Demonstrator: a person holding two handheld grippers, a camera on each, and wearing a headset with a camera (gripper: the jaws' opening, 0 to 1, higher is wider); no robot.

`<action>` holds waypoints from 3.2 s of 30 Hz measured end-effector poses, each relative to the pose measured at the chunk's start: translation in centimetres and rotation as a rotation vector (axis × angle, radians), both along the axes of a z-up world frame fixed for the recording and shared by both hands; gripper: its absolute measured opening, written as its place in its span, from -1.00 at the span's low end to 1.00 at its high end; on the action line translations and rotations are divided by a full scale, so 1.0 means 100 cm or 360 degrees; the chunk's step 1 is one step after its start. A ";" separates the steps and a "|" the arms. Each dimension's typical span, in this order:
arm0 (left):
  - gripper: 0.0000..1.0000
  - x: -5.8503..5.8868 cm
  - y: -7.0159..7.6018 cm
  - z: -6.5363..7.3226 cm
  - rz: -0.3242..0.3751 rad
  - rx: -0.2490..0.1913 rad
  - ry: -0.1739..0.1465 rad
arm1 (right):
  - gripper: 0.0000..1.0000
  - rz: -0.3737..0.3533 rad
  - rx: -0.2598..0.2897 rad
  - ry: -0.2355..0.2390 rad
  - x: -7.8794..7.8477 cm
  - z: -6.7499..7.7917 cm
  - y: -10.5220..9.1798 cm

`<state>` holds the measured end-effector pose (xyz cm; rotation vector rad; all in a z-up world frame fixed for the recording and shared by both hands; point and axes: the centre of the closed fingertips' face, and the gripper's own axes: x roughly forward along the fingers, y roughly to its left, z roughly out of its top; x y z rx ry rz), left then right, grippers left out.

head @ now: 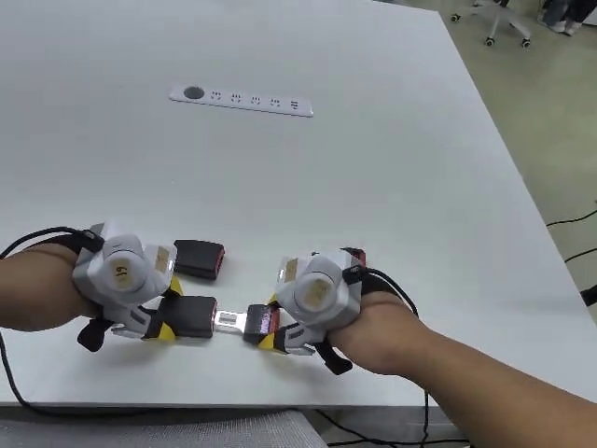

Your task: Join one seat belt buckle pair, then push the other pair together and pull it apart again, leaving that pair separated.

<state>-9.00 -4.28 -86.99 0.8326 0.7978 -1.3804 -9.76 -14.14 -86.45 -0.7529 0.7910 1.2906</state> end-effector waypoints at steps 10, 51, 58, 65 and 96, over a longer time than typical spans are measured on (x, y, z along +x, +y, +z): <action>-0.35 -0.001 0.000 0.000 0.0002 -0.0003 0.0002 | -0.35 0.0029 0.0010 -0.0012 0.000 0.001 0.009; -0.35 -0.004 -0.005 0.005 -0.0047 0.0002 0.0049 | -0.44 0.0112 0.0020 -0.0010 0.005 0.000 0.025; -0.36 -0.003 -0.004 0.004 -0.0055 0.0000 0.0046 | -0.44 0.0113 0.0021 -0.0007 0.004 0.001 0.025; -0.35 -0.003 -0.004 0.004 -0.0053 -0.0001 0.0047 | -0.44 0.0116 0.0014 -0.0003 0.004 0.001 0.025; -0.35 -0.004 -0.004 0.004 -0.0057 0.0011 0.0046 | -0.45 0.0139 0.0007 -0.0017 0.004 0.001 0.035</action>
